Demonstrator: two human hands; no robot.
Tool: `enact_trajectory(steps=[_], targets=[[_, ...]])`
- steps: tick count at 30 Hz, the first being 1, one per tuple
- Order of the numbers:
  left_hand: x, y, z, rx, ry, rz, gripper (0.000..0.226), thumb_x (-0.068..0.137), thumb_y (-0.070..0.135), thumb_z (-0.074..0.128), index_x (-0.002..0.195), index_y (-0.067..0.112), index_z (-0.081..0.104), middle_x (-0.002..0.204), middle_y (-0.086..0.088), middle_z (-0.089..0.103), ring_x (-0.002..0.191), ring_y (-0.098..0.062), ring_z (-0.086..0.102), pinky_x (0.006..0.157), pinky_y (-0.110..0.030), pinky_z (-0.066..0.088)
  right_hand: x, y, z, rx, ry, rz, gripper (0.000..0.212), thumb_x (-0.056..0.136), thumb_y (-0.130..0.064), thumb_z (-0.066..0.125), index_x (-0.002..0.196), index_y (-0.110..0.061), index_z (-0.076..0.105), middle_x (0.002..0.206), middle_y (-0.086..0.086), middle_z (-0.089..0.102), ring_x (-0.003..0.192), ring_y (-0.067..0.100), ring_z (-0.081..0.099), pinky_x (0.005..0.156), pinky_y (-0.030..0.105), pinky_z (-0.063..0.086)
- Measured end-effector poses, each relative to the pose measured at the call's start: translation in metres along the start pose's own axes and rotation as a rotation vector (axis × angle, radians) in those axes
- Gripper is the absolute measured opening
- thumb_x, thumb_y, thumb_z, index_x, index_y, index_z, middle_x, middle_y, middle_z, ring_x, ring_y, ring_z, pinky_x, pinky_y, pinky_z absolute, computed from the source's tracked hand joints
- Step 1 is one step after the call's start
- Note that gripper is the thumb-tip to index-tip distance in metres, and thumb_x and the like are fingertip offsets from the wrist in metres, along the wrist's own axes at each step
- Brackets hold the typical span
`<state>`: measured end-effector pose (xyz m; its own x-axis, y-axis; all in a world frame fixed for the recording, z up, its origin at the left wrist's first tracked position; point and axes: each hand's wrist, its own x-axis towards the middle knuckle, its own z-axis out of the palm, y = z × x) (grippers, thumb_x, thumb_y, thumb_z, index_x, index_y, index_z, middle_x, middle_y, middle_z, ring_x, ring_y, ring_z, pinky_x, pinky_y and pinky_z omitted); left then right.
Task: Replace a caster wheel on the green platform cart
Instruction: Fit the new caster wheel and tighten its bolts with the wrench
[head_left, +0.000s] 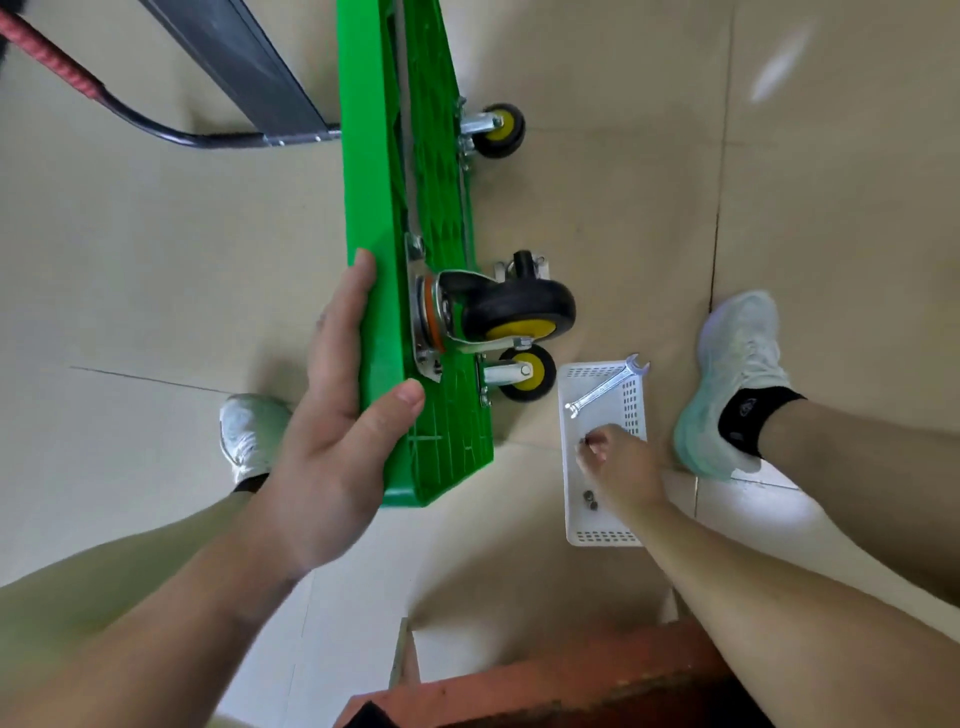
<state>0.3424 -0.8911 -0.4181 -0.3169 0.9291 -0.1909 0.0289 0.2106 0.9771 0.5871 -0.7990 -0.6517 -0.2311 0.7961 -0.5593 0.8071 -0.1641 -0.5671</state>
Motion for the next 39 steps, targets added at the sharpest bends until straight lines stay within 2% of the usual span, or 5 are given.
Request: enact_trajectory(steps=[6, 11, 15, 23, 39], targets=[[-0.002, 0.010, -0.005, 0.077, -0.021, -0.014, 0.078, 0.090, 0.041, 0.054, 0.158, 0.055, 0.018, 0.168, 0.013, 0.023, 0.156, -0.020, 0.024, 0.125, -0.058, 0.022, -0.054, -0.082, -0.055, 0.155, 0.017, -0.085, 0.010, 0.090, -0.020, 0.069, 0.095, -0.023, 0.060, 0.083, -0.009, 0.067, 0.075, 0.000, 0.062, 0.066, 0.006, 0.042], [-0.003, 0.018, -0.002, 0.106, -0.006, 0.016, 0.078, 0.086, 0.041, 0.050, 0.157, 0.049, 0.019, 0.164, 0.019, 0.025, 0.154, -0.006, 0.022, 0.128, -0.051, 0.019, -0.109, -0.151, -0.102, 0.518, -0.113, -0.094, 0.012, 0.088, -0.009, 0.071, 0.094, -0.019, 0.067, 0.081, 0.005, 0.076, 0.082, 0.033, 0.073, 0.082, 0.046, 0.060], [-0.004, 0.018, -0.002, 0.162, 0.015, 0.050, 0.077, 0.087, 0.039, 0.051, 0.157, 0.046, 0.018, 0.163, 0.017, 0.026, 0.153, -0.006, 0.023, 0.128, -0.050, 0.019, -0.131, -0.196, -0.137, 0.598, -0.252, -0.198, 0.011, 0.090, -0.006, 0.071, 0.099, -0.012, 0.069, 0.083, 0.007, 0.077, 0.076, 0.020, 0.073, 0.071, 0.026, 0.060], [-0.004, 0.018, 0.002, 0.124, 0.015, 0.019, 0.079, 0.088, 0.015, 0.045, 0.158, 0.041, 0.018, 0.162, 0.021, 0.025, 0.148, 0.006, 0.026, 0.125, -0.027, 0.023, -0.115, -0.227, -0.103, 0.579, -0.266, -0.358, 0.018, 0.090, -0.008, 0.072, 0.101, -0.021, 0.069, 0.092, 0.003, 0.076, 0.082, 0.011, 0.072, 0.081, 0.027, 0.060], [-0.002, 0.015, 0.002, 0.178, 0.037, 0.018, 0.082, 0.086, 0.015, 0.046, 0.155, 0.050, 0.017, 0.163, 0.012, 0.025, 0.151, 0.000, 0.024, 0.128, -0.041, 0.021, -0.097, -0.227, -0.082, 0.487, -0.119, -0.466, 0.017, 0.091, -0.010, 0.073, 0.098, -0.025, 0.069, 0.089, -0.004, 0.075, 0.081, 0.004, 0.070, 0.073, 0.013, 0.052]])
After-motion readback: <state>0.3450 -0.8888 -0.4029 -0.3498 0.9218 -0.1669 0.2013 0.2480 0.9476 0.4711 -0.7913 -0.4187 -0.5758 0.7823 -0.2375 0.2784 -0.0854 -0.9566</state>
